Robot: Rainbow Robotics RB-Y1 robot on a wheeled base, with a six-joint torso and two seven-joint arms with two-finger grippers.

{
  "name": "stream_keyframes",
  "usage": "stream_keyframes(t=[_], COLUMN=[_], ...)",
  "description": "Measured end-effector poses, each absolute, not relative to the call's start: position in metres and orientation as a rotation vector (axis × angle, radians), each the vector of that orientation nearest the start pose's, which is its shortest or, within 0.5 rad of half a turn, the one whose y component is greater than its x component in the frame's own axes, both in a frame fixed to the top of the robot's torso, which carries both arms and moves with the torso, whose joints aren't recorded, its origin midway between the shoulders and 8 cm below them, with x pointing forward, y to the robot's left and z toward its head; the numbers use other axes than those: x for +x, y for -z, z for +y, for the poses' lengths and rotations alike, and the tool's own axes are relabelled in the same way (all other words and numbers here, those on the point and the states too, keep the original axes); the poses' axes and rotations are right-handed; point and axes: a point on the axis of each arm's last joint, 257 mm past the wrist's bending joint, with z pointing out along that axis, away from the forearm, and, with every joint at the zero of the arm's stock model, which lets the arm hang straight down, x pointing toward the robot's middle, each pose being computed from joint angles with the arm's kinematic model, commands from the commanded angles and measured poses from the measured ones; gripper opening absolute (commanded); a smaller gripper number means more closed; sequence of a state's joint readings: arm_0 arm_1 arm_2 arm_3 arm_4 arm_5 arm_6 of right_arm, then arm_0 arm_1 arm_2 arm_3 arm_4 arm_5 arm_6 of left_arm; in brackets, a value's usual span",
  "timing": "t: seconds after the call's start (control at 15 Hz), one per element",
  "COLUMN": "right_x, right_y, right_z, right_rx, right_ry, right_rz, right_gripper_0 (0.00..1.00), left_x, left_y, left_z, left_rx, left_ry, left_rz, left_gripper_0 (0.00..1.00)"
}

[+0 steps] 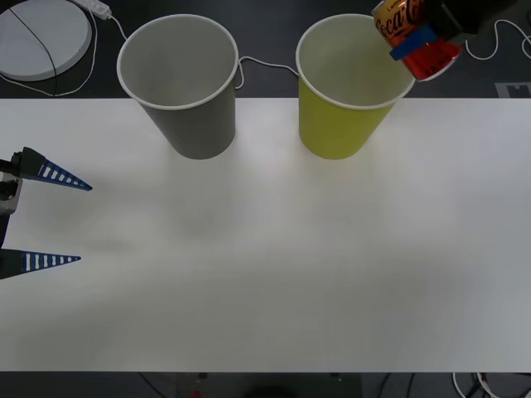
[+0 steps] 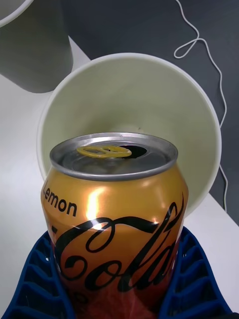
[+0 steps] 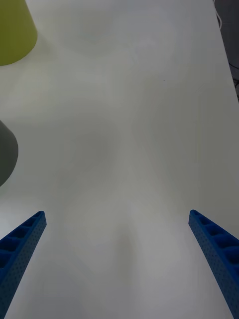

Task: Put the can into the green bin and the plastic bottle into the gray bin

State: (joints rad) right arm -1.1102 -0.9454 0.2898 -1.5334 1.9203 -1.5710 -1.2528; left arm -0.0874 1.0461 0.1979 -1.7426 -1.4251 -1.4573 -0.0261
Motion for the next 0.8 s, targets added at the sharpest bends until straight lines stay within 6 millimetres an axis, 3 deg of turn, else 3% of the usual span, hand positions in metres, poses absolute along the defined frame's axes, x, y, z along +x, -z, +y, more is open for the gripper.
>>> stream_keyframes(t=[0.47,0.73,0.8], right_x=[0.592,0.603,0.603], right_y=[-0.022,-0.02,-0.021], right_z=[-0.168,-0.156,-0.156], right_rx=[-1.065,-1.068,-1.072], right_ry=[0.027,0.063,0.065], right_rz=[2.178,2.171,2.167], right_gripper_0=[0.0,0.0,0.08], left_x=[0.378,0.378,0.378], left_y=[0.162,0.162,0.162], left_z=[0.307,0.307,0.307], left_rx=[1.829,1.829,1.829], left_ry=[0.21,0.21,0.21], left_rz=[1.516,1.516,1.516], left_gripper_0=[1.0,1.0,1.0])
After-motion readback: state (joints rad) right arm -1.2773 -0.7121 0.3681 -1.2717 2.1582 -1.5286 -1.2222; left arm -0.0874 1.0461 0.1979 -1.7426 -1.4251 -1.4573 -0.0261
